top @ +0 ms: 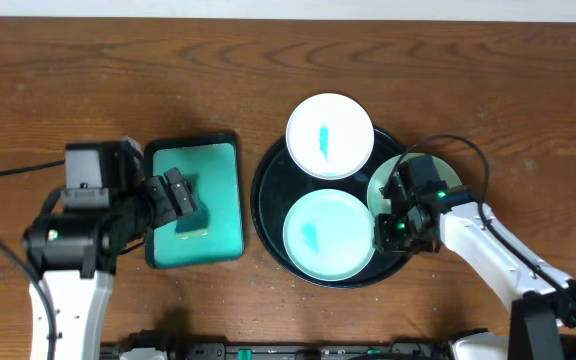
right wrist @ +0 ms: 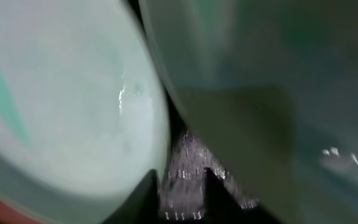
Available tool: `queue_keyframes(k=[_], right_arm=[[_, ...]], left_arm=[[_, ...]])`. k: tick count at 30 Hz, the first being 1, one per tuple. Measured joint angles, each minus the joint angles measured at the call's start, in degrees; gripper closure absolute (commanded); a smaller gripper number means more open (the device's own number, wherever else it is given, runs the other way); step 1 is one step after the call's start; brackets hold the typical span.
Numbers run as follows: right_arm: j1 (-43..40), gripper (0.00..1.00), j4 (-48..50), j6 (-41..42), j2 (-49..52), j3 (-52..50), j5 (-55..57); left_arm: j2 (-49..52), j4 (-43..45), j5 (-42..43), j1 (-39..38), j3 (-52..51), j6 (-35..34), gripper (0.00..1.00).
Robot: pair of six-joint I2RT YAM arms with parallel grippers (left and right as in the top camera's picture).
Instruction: Clean dirty plates on tray and stack at the side
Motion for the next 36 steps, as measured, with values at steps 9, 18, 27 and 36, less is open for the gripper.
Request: queue_keyframes(k=[9, 18, 27, 36], right_arm=[[0.2, 0.99, 11.4, 1.5, 2.0, -2.0, 0.9], [0.2, 0.99, 15.5, 1.6, 2.2, -2.3, 2.3], [0.2, 0.99, 15.6, 1.7, 2.2, -2.3, 2.6], [0.2, 0.99, 15.6, 1.7, 2.2, -2.3, 2.7]], left_arm=[[11.2, -0.4, 0.0, -0.2, -0.4, 0.3, 0.16], [25.1, 2.3, -2.1, -2.0, -2.5, 0.5, 0.28], [40.2, 11.7, -7.1, -2.9, -2.6, -1.6, 0.62], [42.5, 12.5, -2.5, -3.3, -1.9, 0.1, 0.93]])
